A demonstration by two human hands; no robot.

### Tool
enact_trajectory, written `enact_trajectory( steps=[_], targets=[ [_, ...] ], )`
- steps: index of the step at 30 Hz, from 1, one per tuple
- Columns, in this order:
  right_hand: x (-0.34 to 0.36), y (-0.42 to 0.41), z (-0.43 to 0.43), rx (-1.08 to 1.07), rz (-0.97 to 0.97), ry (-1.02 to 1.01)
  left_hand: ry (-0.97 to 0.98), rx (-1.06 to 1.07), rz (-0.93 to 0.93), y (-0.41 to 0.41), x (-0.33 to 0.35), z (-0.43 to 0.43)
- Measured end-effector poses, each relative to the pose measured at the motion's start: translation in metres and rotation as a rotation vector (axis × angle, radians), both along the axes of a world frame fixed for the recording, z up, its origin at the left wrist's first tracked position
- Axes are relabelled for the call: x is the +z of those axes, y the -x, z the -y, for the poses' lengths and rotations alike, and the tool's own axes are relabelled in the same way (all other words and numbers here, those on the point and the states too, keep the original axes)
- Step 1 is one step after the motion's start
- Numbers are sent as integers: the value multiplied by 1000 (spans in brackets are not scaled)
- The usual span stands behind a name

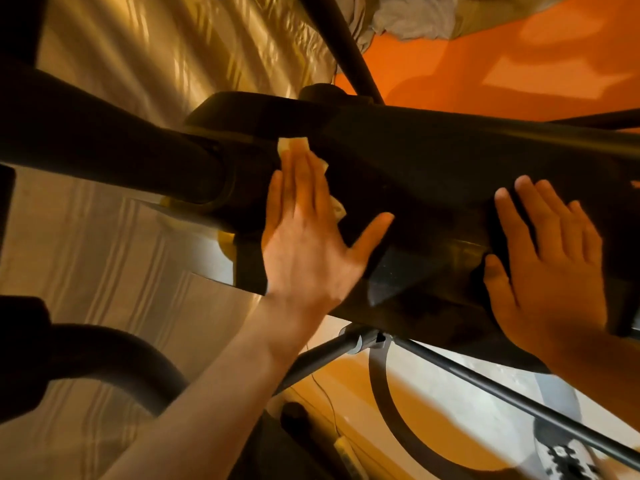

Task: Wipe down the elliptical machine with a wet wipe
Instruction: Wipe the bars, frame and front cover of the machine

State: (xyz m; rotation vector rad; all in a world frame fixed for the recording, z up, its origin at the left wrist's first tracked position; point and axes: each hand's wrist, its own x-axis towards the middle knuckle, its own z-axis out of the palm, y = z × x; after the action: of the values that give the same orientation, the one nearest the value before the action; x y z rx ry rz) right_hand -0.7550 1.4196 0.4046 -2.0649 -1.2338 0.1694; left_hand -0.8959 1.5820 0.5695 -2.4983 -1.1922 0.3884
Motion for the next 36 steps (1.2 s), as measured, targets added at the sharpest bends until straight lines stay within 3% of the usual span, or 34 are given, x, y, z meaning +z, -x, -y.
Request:
enact_trajectory(
  steps=[6, 13, 18, 21, 26, 31, 34, 36],
  targets=[
    [2, 0, 0, -1, -12, 13, 197, -198, -133, 49, -22, 93],
    [1, 1, 0, -6, -7, 23, 23, -93, -41, -33, -22, 16],
    [1, 1, 1, 1, -9, 28, 323, -279, -73, 15, -36, 107],
    [1, 0, 0, -3, -7, 30, 241, -299, -120, 12, -35, 82],
    [2, 1, 0, -7, 6, 31, -40, -9, -22, -33, -25, 15],
    [2, 0, 1, -11, -7, 44, 322, -313, -6, -13, -61, 105],
    [2, 0, 1, -8, -3, 43, 274, -413, -43, 3, -62, 97],
    [2, 1, 1, 3, -4, 41, 171, -339, -42, 2, -46, 64]
  ],
)
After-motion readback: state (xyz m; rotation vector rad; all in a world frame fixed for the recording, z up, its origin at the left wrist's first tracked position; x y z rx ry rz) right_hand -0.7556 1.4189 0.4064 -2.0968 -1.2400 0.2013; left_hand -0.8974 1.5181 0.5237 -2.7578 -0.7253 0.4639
